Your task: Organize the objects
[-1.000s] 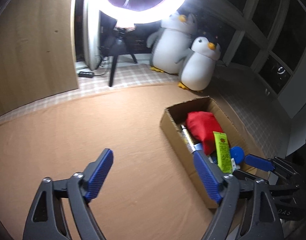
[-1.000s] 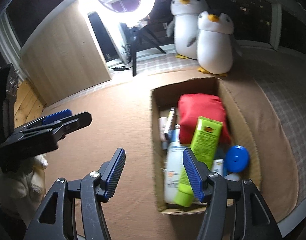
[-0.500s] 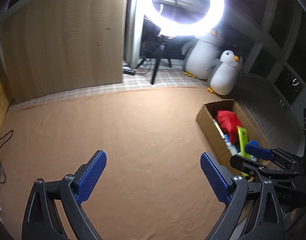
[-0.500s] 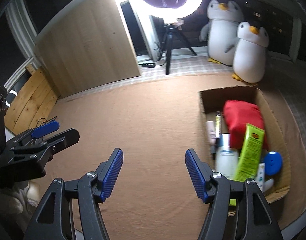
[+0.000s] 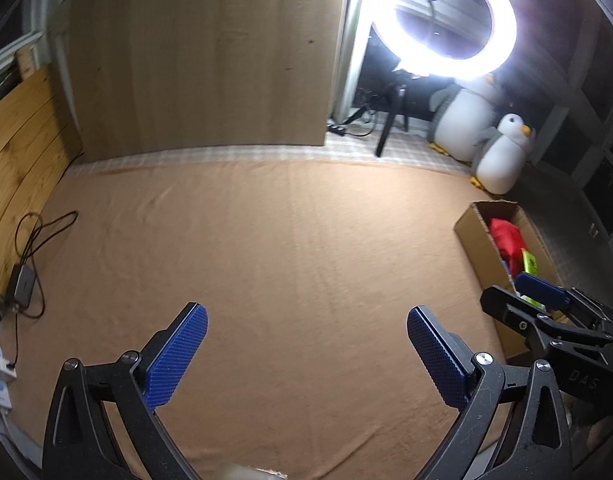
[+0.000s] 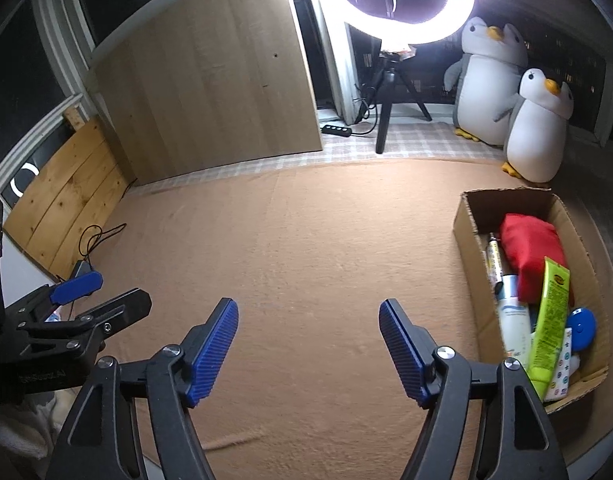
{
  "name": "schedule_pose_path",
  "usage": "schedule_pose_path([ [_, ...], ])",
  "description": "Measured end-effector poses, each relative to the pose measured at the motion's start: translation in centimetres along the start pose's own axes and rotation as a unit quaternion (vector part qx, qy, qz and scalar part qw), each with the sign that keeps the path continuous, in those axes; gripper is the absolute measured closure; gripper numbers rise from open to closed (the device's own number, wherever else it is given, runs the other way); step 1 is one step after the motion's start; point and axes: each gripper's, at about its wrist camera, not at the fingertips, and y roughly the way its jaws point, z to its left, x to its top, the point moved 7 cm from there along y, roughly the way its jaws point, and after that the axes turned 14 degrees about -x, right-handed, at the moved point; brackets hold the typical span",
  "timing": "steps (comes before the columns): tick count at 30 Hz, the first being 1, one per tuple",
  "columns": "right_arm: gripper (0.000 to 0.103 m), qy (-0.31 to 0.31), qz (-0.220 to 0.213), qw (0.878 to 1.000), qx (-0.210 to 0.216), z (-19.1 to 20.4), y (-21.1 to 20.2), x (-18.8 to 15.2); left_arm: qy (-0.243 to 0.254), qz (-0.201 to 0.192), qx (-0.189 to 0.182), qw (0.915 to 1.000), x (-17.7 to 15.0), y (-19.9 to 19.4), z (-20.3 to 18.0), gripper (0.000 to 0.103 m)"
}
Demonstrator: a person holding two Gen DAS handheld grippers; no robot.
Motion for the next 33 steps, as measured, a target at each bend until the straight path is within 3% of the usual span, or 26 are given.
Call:
schedule_pose_path([
  [10, 0.033, -0.013, 0.003, 0.999, -0.029, 2.2, 0.5, -1.0, -0.011, 0.011, 0.021, 0.9997, -1.6, -0.3, 3.1, 0.001],
  [33, 0.032, -0.015, 0.0, 0.999, -0.039, 2.5, 0.2, -1.0, -0.003, 0.003, 0.017, 0.9998, -1.1, -0.4, 2.2, 0.001],
])
